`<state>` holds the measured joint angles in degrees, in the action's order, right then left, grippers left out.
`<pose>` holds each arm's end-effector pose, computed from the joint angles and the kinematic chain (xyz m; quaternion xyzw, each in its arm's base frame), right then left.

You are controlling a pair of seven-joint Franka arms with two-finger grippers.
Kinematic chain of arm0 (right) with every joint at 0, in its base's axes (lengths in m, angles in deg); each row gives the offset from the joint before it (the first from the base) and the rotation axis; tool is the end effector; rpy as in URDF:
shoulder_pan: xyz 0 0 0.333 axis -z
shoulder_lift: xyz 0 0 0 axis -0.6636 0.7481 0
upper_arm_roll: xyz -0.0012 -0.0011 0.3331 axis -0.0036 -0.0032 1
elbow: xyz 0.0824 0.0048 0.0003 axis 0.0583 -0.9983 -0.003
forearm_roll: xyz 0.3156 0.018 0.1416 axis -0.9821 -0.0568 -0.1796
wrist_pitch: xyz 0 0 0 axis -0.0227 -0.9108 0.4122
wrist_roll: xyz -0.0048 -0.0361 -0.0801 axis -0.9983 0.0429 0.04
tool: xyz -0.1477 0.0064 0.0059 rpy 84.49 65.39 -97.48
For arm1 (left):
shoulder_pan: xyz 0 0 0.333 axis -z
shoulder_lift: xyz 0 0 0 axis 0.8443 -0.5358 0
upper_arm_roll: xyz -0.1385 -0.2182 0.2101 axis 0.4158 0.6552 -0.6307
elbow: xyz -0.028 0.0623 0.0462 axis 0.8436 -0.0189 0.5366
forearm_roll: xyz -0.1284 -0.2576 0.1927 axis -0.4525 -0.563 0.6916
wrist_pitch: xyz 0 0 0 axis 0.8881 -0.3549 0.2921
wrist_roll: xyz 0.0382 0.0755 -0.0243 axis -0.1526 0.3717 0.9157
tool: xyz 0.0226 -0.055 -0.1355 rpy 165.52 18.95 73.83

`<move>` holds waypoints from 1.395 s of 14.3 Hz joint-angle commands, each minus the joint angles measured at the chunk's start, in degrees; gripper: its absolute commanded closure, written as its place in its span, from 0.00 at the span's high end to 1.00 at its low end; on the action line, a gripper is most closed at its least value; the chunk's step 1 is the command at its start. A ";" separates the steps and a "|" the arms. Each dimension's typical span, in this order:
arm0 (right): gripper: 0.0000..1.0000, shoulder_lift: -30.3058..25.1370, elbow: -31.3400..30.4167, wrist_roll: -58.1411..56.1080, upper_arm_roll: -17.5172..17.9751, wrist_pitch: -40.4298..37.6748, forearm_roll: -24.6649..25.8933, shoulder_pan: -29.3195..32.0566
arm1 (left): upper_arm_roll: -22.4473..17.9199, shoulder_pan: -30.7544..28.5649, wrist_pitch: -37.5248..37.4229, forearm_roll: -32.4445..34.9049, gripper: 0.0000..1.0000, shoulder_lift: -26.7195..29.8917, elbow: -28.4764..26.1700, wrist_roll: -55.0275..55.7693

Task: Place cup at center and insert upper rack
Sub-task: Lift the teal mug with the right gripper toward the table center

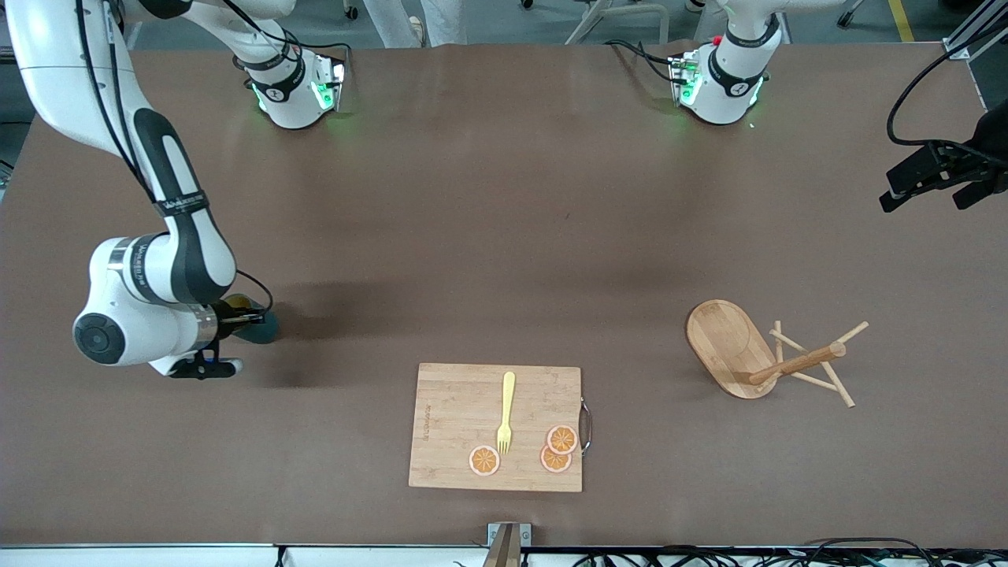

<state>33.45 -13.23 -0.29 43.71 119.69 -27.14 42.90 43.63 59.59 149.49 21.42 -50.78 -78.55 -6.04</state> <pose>0.6008 0.0423 0.2664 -0.9830 -0.0255 0.1779 0.0381 0.5074 -0.0236 0.6357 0.9989 0.0219 0.0329 0.0254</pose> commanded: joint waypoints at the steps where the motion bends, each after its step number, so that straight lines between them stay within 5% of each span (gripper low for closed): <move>1: 0.00 -0.92 1.60 3.73 3.57 -1.04 -1.32 -1.76 | 0.11 0.03 -0.61 0.24 1.00 0.50 0.32 -0.04; 10: 0.01 3.82 10.99 33.07 4.46 -0.07 -7.04 -23.10 | 0.11 -0.06 -0.61 0.16 1.00 0.50 0.32 -0.04; 13: 0.01 6.19 12.41 43.45 4.46 6.05 -7.04 -28.65 | 0.11 0.03 -0.61 0.16 1.00 0.50 0.32 -0.04; 20: 0.00 12.08 21.01 51.28 4.54 8.10 -9.06 -38.05 | 0.11 0.12 0.52 -0.19 1.00 -0.12 0.32 0.14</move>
<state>42.83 2.56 47.30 48.70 128.45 -34.94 6.88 43.65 59.60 149.52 21.42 -50.83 -78.55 -6.04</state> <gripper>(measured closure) 0.947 0.000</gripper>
